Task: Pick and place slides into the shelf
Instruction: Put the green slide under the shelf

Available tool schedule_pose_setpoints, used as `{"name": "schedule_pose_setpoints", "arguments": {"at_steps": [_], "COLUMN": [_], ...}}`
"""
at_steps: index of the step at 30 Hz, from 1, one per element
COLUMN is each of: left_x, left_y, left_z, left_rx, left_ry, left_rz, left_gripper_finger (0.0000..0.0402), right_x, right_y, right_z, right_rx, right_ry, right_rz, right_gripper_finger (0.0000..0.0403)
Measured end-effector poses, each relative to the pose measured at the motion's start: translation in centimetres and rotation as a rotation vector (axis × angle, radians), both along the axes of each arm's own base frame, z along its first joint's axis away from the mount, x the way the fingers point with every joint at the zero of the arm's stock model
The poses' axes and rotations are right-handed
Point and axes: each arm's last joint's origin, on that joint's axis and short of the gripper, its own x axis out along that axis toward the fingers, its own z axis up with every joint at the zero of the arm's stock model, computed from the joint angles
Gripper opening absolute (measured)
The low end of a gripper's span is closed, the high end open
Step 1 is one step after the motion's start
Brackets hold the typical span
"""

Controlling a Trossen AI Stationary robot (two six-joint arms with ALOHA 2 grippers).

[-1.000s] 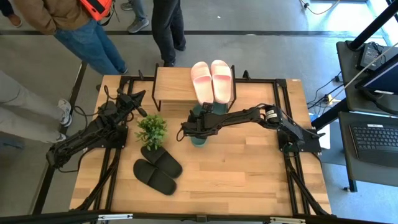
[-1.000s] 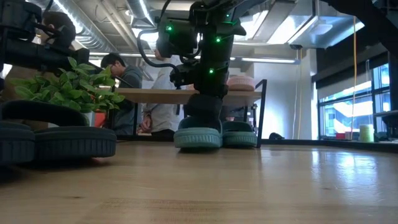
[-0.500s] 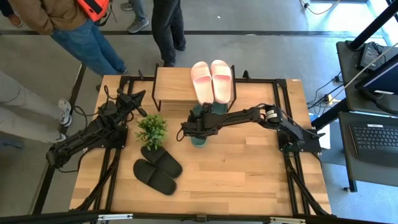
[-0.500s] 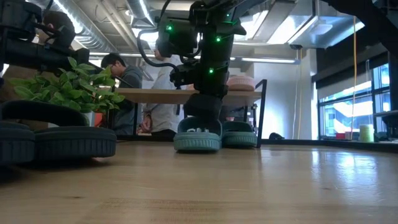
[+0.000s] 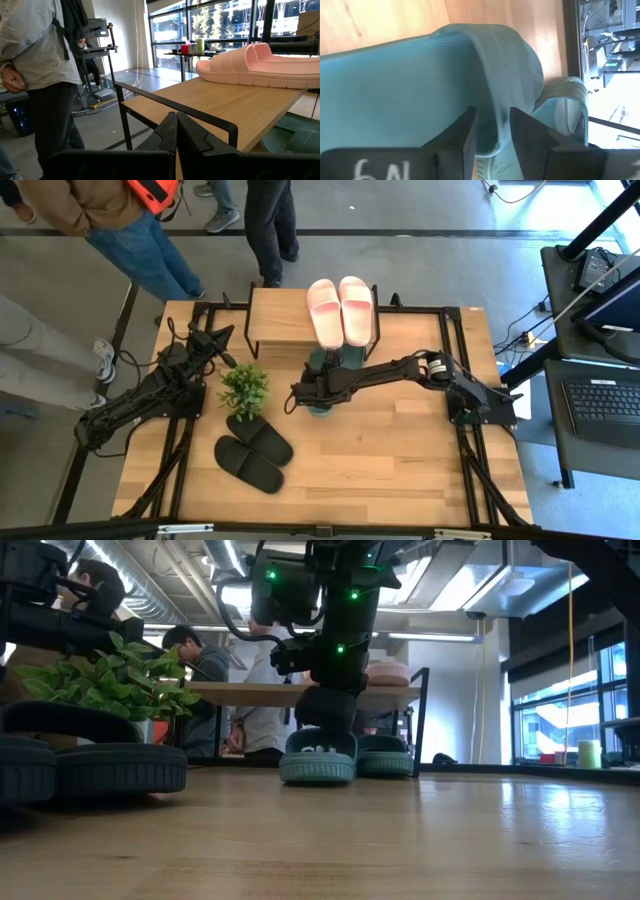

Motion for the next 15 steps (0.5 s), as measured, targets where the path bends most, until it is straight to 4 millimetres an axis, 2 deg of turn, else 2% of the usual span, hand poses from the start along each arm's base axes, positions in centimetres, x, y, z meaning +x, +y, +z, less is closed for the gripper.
{"name": "schedule_pose_setpoints", "arguments": {"at_steps": [7, 10, 15], "left_x": [0.0, 0.0, 0.0], "left_y": [0.0, 0.0, 0.0], "left_z": [0.0, 0.0, 0.0], "left_rx": [0.000, 0.000, 0.000], "left_ry": [0.000, 0.000, 0.000], "left_rz": [0.000, 0.000, 0.000], "left_gripper_finger": [0.0000, 0.0000, 0.0000], "right_x": [0.0, 0.1, 0.3], "right_y": [0.9, 0.9, 0.9], "right_z": [0.3, 0.6, 1.2], "right_rx": [-0.001, 0.000, 0.000], "right_ry": [0.005, -0.003, -0.012], "right_rz": [0.022, 0.022, 0.020], "right_gripper_finger": [0.0125, 0.0148, 0.0210]}}
